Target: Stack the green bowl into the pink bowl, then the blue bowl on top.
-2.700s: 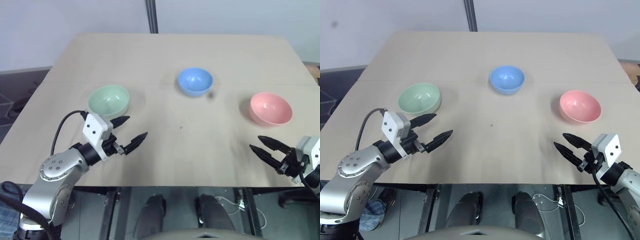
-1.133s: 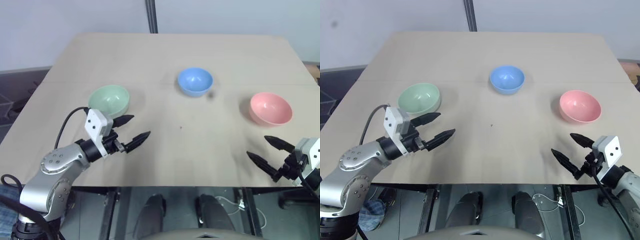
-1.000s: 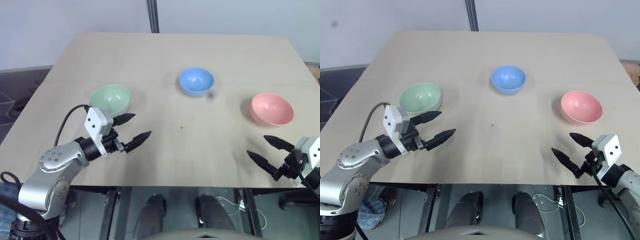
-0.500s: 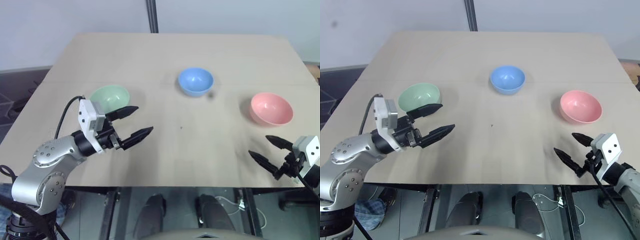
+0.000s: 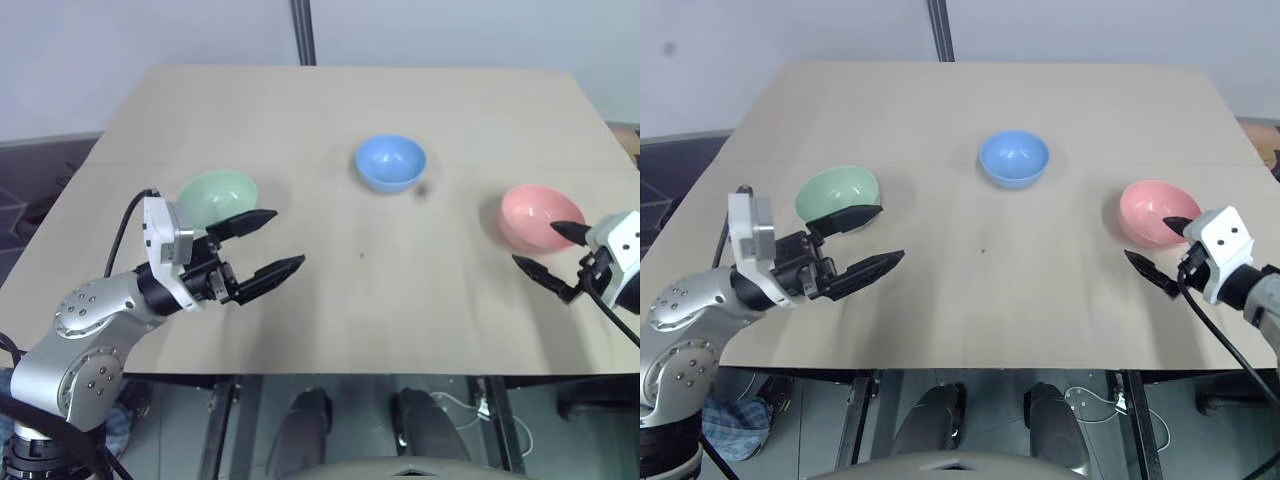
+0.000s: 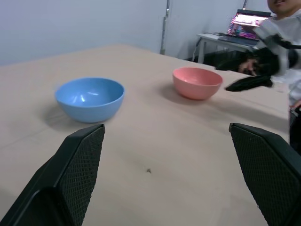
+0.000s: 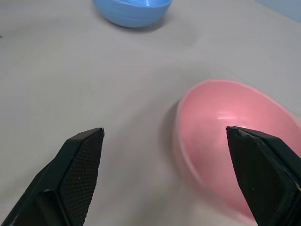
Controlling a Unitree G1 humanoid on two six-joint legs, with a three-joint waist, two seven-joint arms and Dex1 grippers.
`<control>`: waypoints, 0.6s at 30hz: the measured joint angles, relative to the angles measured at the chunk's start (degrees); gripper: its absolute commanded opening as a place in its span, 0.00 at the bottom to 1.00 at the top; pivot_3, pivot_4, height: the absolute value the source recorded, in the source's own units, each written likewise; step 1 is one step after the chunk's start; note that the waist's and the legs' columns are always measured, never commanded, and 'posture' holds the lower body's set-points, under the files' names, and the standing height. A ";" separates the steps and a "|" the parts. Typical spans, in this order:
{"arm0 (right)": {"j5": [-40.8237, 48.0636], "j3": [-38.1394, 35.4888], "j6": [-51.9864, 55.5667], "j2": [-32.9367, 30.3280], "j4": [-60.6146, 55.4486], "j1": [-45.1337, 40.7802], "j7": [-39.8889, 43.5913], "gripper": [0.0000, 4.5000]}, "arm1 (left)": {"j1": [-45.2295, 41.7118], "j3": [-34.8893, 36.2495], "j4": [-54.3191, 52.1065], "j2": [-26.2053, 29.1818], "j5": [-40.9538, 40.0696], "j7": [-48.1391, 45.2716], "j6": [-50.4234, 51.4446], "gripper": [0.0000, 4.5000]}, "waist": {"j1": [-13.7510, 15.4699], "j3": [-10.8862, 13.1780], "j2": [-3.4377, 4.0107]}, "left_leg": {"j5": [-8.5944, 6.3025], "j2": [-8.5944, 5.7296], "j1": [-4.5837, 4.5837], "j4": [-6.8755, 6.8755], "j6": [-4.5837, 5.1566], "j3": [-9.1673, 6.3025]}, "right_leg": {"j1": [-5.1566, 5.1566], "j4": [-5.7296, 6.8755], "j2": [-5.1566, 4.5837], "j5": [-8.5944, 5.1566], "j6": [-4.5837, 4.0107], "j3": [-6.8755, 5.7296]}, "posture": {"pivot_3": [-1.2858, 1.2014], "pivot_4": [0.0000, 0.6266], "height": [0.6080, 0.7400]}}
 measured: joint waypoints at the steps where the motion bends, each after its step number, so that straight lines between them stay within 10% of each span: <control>1: -0.75 0.89 0.73 -0.59 0.37 -1.31 -0.27 0.97 | 0.02 0.01 -0.06 0.00 -0.16 -0.18 0.00 1.00 | 0.01 0.00 -0.01 | 0.00 0.00 0.00 0.01 0.00 0.00 | 0.00 0.00 0.00 0.00 0.00 0.00 | 0.52 0.24 1.00; 13: -13.29 25.62 15.87 -2.94 12.51 -25.13 -1.15 0.97 | -3.08 -2.04 1.09 0.02 -0.95 -2.87 -0.16 1.00 | -0.03 0.02 -0.01 | 0.00 0.00 -0.05 -0.04 0.00 -0.05 | -0.05 -0.02 0.00 0.00 -0.01 -0.05 | 0.52 0.24 1.00; 18: -16.47 30.47 16.06 -1.68 15.11 -29.27 0.35 0.59 | -2.79 -2.37 1.20 0.01 -0.92 -3.04 -0.30 1.00 | -0.01 0.03 -0.01 | 0.00 -0.01 -0.17 -0.15 0.00 -0.09 | -0.07 -0.30 -0.05 0.02 0.00 -0.10 | 0.52 0.24 1.00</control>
